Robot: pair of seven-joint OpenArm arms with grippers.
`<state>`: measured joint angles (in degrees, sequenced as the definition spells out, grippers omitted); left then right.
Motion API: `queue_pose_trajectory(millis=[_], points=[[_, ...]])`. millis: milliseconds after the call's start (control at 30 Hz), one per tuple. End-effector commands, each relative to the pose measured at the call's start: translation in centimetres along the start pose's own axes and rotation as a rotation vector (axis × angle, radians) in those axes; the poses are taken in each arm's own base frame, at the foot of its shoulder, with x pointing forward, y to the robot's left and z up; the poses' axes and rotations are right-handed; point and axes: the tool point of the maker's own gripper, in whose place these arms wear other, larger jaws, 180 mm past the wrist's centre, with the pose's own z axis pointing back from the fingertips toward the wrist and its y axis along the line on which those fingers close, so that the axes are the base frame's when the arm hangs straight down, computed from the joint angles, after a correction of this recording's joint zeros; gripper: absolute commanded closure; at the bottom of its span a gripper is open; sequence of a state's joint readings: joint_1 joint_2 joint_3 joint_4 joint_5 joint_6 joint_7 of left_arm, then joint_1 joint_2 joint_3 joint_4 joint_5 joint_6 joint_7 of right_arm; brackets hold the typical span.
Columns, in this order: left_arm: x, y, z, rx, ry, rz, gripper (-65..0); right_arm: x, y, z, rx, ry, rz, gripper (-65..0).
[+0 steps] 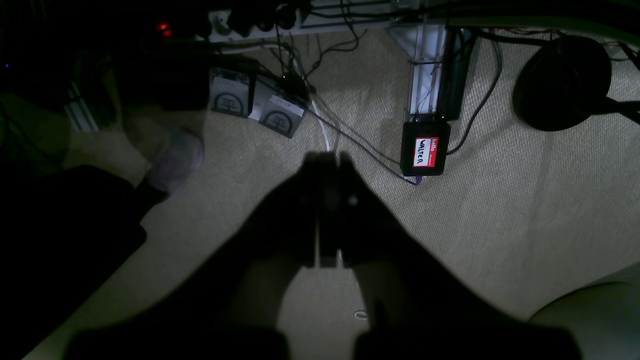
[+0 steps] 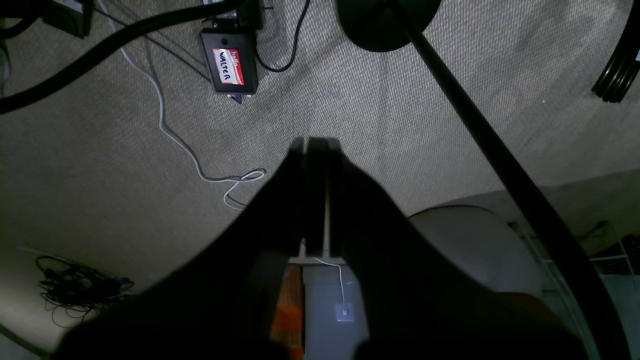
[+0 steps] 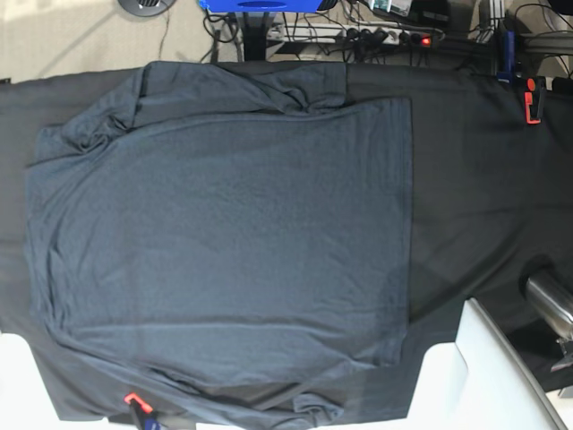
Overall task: Fold the T-shirt properly
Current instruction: 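Move both grippers from rest toward the shirt's shoulder corners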
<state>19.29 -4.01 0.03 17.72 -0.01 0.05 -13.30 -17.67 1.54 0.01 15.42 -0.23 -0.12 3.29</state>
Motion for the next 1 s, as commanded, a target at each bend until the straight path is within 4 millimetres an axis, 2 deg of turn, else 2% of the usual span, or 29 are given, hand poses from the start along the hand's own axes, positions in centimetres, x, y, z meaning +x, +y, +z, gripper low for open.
queue_pose_trajectory(millis=[0, 300, 400, 600, 700, 800, 867, 967], points=[[-0.8, 0.3, 0.3, 0.008, 0.009, -0.004, 0.0, -1.1, 0.1, 0.1, 0.002, 0.019, -0.002, -0.3], [-1.0, 0.3, 0.4, 0.007, 0.007, -0.004, 0.0, -1.9, 0.3, 0.3, 0.007, 0.019, -0.001, 0.0], [-1.2, 1.3, 1.0, 0.019, -0.012, -0.019, 0.0, -1.5, 0.2, 1.0, 0.002, -0.046, -0.002, 0.0], [0.8, 2.1, 3.7, 0.016, -0.154, -0.072, 0.0, -2.6, -0.4, 4.9, -0.014, -0.119, 0.011, 0.0], [2.0, 1.9, 5.2, 0.011, -0.216, -0.076, 0.0, -2.0, -0.5, 6.9, -0.018, -0.153, 0.013, 0.0], [3.6, 2.4, 7.2, 0.008, -0.291, -0.110, 0.0, -0.6, -0.5, 9.1, -0.020, -0.219, 0.017, 0.0], [5.6, 2.1, 8.9, 0.000, -0.363, -0.118, 0.0, 1.0, -0.9, 10.8, -0.029, -0.279, 0.013, 0.0], [9.4, 1.6, 12.0, -0.016, -0.491, -0.141, 0.0, 3.9, -3.1, 13.8, -0.083, -0.387, -0.019, 0.0]])
